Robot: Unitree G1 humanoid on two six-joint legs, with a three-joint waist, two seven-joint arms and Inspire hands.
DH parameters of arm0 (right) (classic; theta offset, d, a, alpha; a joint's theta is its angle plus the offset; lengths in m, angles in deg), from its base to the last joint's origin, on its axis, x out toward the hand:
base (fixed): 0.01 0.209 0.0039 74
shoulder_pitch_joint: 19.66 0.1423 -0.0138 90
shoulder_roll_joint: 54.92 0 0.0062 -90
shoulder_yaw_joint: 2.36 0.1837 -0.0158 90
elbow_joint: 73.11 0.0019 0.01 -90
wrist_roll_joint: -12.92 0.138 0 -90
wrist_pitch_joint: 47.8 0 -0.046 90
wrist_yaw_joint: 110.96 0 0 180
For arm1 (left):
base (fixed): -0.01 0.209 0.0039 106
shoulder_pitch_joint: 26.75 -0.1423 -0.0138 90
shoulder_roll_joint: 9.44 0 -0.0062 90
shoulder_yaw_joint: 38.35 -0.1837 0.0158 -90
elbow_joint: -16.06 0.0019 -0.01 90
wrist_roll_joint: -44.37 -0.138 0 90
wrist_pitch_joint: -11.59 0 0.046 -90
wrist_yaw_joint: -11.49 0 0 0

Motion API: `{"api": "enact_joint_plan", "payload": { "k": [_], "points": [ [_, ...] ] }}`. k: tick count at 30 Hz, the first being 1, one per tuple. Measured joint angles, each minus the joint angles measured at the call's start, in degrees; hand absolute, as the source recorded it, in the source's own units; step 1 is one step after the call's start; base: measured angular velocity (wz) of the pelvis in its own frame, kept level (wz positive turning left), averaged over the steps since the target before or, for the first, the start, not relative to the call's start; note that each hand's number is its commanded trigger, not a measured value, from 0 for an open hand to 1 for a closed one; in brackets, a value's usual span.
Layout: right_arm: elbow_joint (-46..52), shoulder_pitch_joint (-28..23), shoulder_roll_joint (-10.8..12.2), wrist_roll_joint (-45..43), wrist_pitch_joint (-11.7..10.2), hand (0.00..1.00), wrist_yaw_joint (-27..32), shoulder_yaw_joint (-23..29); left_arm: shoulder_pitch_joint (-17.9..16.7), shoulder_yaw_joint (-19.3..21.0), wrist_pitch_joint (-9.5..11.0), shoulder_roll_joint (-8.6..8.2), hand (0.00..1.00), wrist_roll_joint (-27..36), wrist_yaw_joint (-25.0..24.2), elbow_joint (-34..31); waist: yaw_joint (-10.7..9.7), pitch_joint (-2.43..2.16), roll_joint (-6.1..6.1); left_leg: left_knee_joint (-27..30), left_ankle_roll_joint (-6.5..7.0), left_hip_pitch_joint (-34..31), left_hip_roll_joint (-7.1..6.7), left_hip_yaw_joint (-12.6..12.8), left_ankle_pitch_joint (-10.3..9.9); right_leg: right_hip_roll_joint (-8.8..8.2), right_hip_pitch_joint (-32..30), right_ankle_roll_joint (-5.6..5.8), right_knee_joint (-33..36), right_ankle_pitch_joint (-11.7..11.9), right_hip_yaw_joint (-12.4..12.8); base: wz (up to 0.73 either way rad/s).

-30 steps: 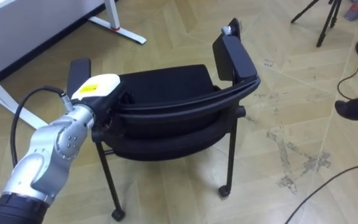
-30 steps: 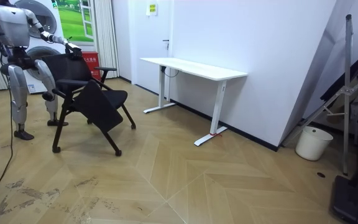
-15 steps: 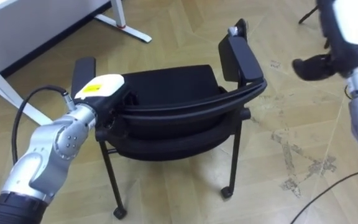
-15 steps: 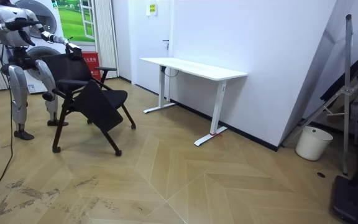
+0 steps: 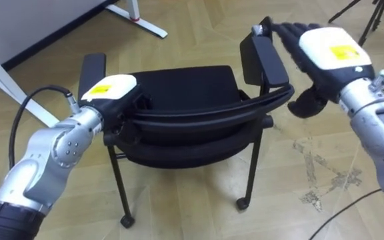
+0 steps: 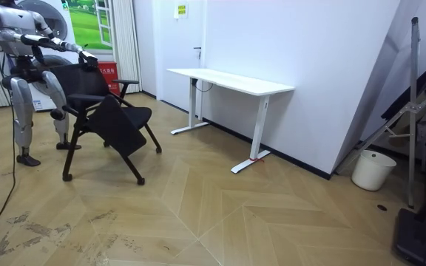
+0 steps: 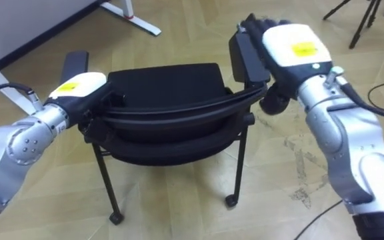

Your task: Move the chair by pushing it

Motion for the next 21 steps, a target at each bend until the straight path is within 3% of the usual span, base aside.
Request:
{"api": "enact_joint_plan", "payload": {
  "k": [15, 21],
  "points": [
    [0.85, -2.94, -0.79, 2.48, -0.5, 0.0, -11.22, -4.43, 0.17, -1.96, 0.35, -0.11, 1.0, -0.44, -0.42, -1.81, 2.53, -0.16, 0.27, 0.17, -0.12, -0.62, -0.03, -0.8, -0.07, 0.24, -0.08, 0.0, 0.02, 0.0, -0.28, 0.03],
    [1.02, -4.29, -0.76, 2.9, -0.47, 0.0, -12.56, -5.38, 0.17, -3.53, -0.12, -0.38, 1.0, -0.61, 0.06, -1.87, 3.18, -0.24, 0.68, 0.21, -0.12, 0.02, -0.15, -1.21, -0.07, 0.24, 0.88, -0.02, 0.02, 0.01, -0.76, 0.04]
  ]
}}
